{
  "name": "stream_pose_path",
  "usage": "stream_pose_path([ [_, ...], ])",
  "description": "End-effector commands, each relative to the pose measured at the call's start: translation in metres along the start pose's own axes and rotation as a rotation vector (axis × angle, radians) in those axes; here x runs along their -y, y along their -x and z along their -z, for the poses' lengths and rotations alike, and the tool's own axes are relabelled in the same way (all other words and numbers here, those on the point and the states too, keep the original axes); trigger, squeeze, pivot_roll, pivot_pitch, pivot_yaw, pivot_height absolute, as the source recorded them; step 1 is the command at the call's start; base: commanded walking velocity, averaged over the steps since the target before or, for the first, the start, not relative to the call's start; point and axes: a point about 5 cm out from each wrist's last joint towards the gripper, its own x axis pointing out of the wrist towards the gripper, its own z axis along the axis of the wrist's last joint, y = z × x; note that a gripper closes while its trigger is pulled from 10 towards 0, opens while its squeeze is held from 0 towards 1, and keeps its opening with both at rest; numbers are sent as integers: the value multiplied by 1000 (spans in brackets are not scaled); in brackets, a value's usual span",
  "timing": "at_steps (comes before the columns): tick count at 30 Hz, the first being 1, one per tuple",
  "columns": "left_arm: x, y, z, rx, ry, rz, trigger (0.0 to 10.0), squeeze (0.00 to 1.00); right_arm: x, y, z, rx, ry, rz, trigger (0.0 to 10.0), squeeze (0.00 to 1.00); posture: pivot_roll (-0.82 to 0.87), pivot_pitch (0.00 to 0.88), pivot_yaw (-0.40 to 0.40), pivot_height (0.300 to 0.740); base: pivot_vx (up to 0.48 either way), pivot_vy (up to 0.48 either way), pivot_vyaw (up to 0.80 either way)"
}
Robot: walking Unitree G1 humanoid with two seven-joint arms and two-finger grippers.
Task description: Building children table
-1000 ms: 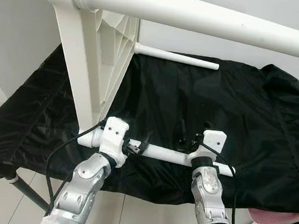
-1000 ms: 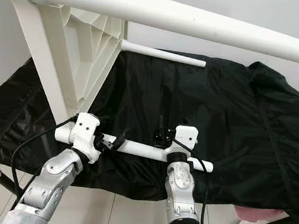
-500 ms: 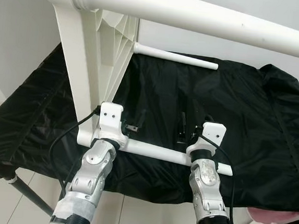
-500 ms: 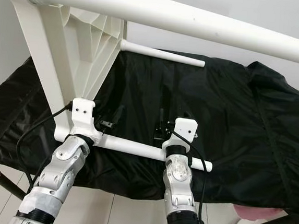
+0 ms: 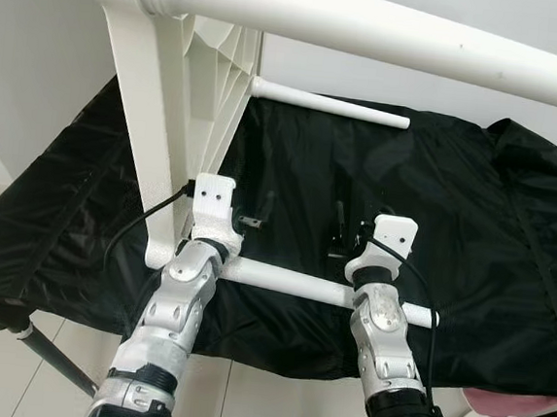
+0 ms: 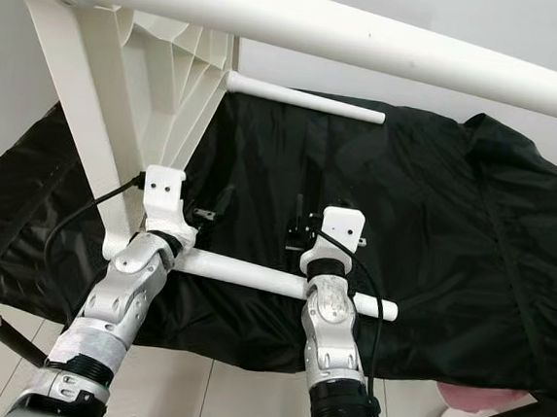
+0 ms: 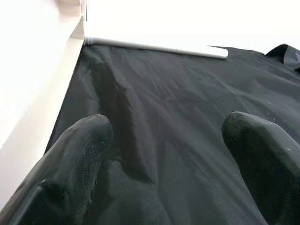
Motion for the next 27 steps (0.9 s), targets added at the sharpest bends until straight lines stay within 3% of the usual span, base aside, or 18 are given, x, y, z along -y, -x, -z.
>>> stream_pose_path([
  [1, -1, 2, 2, -10, -12, -50, 10000, 0, -2, 0, 1, -3, 10, -9, 10000, 0, 6, 18, -42, 740, 0, 0, 0],
  [16, -8, 8, -10, 49, -95, -107, 10000, 0, 4, 6, -10, 20, 40, 2, 10000, 0, 10, 25, -52, 740, 0, 0, 0],
  [27, -5, 5, -12, 58, -89, -100, 10000, 0, 1, 6, -10, 23, 53, 3, 10000, 0, 13, 23, -55, 740, 0, 0, 0],
])
